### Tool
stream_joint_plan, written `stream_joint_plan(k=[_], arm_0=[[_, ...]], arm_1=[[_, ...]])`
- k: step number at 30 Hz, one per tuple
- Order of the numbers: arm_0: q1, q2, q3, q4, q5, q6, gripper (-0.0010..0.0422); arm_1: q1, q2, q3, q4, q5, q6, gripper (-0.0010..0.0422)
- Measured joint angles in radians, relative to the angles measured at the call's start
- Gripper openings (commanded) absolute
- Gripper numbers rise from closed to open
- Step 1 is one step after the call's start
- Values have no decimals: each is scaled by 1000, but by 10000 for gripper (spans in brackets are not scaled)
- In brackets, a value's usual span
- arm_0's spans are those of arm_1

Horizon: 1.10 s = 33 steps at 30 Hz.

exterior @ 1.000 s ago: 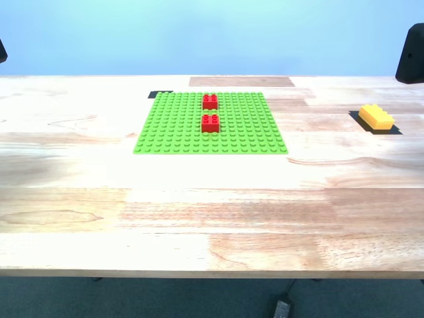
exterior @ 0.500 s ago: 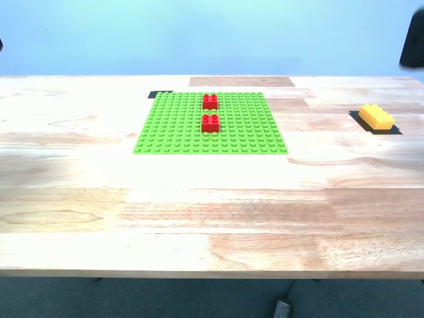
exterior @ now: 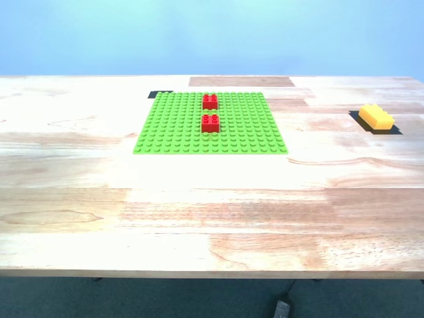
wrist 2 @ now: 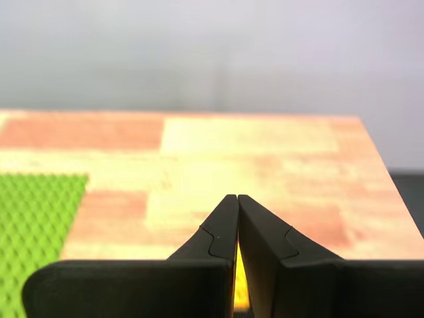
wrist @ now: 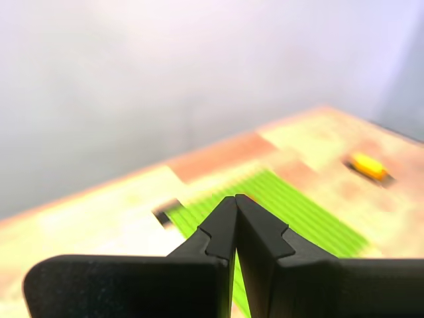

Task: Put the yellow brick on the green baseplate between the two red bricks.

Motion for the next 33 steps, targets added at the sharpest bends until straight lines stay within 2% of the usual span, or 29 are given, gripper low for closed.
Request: stream_joint_plan(k=[6,10,13,18,23,25,27,33], arm_0=[[0,205,215,-356,24,185,0],[0,269,246,-384,23,191,0],[0,293,248,-383,23,187,0],[0,322,249,-401,18,187,0],[0,330,252,-410,15,186,0],[0,329,252,-406,15,187,0],[0,328,252,-406,15,187,0],[0,328,261,-402,15,187,0]], arm_1=[[-37,220,228,-225,-43,-82,0],[-37,344,351,-339,-45,-138,1],[-46,441,438,-438,-45,-141,25],[-78,591,553,-576,-90,-142,126],[-91,692,603,-630,-125,-152,292],[-90,728,618,-630,-137,-143,332],[-90,767,629,-626,-141,-137,338],[-96,854,637,-623,-139,-145,305]])
